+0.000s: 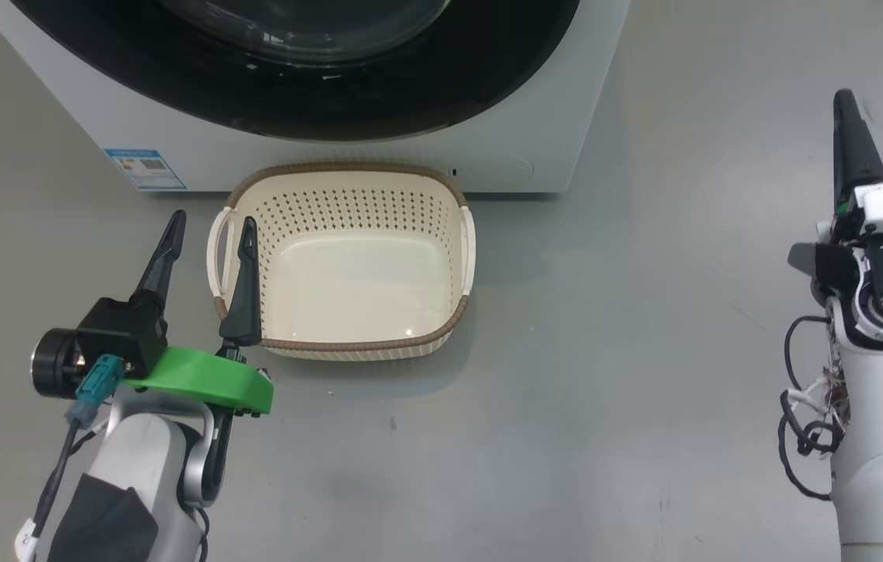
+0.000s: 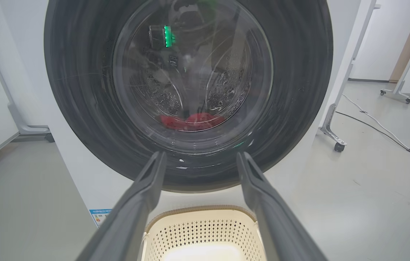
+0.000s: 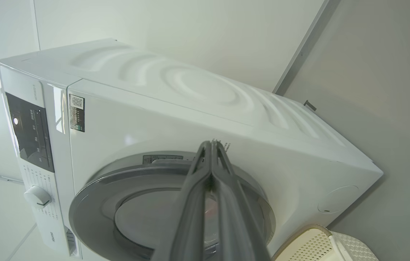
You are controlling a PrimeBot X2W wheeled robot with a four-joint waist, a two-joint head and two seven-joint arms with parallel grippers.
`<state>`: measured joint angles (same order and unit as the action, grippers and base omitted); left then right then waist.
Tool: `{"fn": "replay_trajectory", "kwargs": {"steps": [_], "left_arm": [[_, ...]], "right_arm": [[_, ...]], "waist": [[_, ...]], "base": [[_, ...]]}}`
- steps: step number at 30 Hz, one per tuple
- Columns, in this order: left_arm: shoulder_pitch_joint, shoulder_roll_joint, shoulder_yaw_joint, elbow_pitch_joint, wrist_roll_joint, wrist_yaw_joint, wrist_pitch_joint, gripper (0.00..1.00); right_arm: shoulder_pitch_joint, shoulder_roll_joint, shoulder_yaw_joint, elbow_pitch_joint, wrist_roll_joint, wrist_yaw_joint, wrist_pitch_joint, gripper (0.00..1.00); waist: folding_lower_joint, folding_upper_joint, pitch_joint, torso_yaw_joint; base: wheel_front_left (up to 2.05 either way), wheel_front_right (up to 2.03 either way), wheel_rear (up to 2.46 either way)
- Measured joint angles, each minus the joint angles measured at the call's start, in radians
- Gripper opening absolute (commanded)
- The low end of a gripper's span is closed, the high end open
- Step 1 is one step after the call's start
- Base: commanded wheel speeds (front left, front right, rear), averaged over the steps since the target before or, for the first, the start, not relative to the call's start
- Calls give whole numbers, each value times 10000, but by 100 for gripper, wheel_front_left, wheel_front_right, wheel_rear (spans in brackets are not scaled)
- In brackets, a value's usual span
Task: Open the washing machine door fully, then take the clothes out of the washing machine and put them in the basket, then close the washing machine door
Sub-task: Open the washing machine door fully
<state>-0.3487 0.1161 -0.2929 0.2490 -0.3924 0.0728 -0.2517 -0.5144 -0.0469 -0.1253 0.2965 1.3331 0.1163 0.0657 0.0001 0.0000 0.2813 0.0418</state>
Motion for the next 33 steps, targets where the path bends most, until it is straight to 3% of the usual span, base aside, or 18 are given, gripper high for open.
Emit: {"fn": "replay_trajectory", "kwargs": {"steps": [10,19,33], "left_arm": [[-717,-148,-67,-376,104,-88,-8,100],[-1279,-318,-111,-606,159,-167,-48,100],[-1838,-585,-213,-627,176,-314,-48,100]], "right_arm": [[-1895,-625,-52,117,920,-61,1524,0],[-3781,-1097,245,334,1429,-548,2811,0],[-5857,-1542,911,1089,1434,-1018,4063,0]], "waist": [[0,0,1188,316],[1,0,2165,636],[0,0,3142,1248]], "base": [[0,0,0],[0,0,0],[0,0,0]]}}
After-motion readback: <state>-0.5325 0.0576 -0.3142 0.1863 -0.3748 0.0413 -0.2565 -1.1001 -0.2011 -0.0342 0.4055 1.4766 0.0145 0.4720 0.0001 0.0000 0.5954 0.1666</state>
